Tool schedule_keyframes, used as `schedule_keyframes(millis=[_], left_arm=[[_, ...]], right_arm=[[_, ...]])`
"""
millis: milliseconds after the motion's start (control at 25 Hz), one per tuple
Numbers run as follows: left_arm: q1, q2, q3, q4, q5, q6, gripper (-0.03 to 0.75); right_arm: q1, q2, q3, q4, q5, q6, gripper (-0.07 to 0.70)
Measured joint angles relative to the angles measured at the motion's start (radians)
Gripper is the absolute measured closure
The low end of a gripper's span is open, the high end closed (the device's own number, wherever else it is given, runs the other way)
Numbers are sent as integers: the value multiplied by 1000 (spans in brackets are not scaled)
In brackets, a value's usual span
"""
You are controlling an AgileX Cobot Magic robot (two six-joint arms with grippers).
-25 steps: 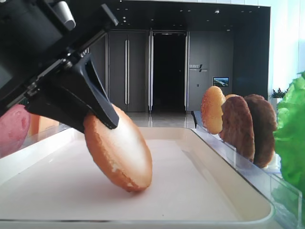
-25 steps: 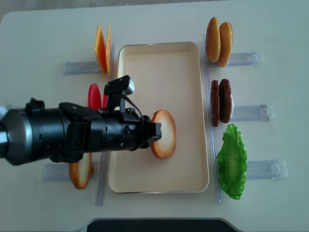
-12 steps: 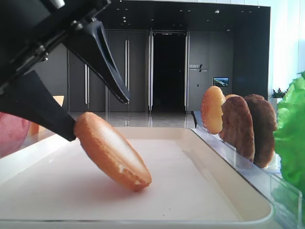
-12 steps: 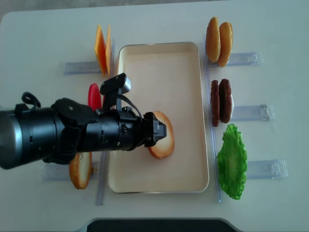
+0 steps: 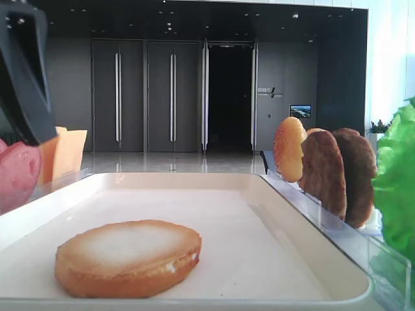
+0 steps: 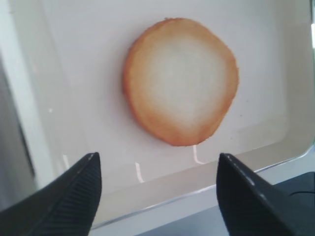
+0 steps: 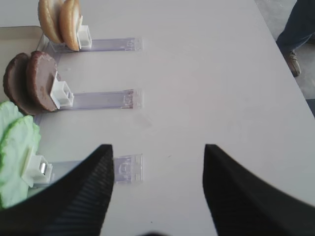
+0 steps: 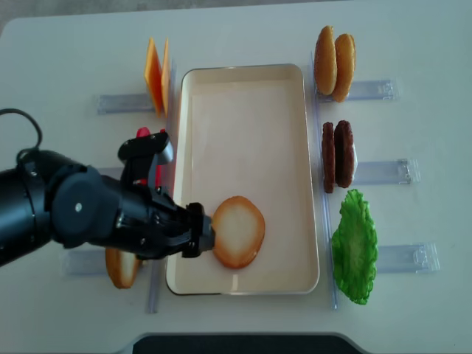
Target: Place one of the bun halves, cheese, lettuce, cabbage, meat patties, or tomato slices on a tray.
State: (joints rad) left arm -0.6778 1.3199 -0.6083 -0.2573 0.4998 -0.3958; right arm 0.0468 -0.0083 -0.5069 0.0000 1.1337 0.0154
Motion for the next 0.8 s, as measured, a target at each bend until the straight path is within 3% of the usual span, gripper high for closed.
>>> schedule_keyframes(millis=[160, 480, 600, 800], left_arm=[[0, -105, -71, 167, 173, -104, 163], [0, -253, -304, 445, 663, -168, 174], [0, -281, -317, 536, 719, -190, 207], [0, -338, -317, 596, 726, -208, 218]], right_arm=[[0, 0, 0, 0, 0, 0, 244], [0, 0, 0, 0, 0, 0, 244], [0, 0, 0, 0, 0, 0, 244], [0, 0, 0, 0, 0, 0, 244]])
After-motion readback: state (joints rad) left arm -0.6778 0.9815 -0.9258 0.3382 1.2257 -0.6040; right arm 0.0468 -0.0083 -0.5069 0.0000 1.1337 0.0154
